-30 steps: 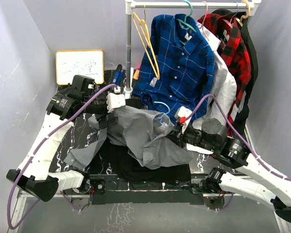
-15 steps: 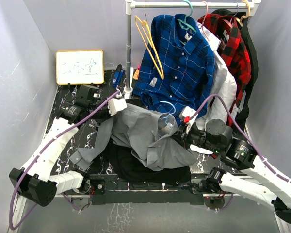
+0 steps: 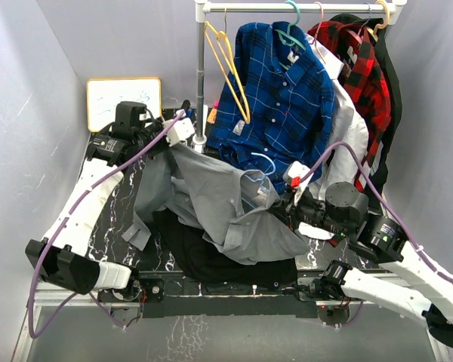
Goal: Place the shirt on the hanger
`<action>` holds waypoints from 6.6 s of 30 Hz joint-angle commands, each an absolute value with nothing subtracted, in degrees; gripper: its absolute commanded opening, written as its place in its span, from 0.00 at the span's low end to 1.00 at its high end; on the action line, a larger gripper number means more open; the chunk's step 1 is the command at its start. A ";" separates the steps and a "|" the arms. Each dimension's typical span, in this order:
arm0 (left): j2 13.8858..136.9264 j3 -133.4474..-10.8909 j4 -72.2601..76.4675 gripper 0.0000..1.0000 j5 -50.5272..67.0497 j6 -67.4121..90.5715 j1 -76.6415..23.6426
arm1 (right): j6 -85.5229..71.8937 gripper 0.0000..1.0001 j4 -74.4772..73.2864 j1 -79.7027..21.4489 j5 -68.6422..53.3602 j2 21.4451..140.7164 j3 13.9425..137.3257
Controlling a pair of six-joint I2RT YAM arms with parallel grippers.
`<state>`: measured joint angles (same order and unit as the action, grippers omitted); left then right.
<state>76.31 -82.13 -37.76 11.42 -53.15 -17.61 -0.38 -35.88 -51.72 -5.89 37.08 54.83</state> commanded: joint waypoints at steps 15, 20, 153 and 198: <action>90.17 -107.94 -31.58 0.00 4.30 -60.43 -11.60 | 0.21 0.00 -35.60 -51.68 -2.65 43.58 69.74; 91.57 -109.02 -29.01 0.37 3.03 -58.16 -10.31 | -2.29 0.00 -39.57 -51.68 0.26 44.21 68.59; 82.74 -92.35 -34.10 0.98 1.62 -12.48 -10.02 | 12.12 0.00 -8.57 -18.33 3.86 99.13 117.99; 63.56 -80.11 -45.64 0.98 1.73 -18.51 -8.39 | -35.79 0.98 -31.96 -52.38 26.32 61.12 61.64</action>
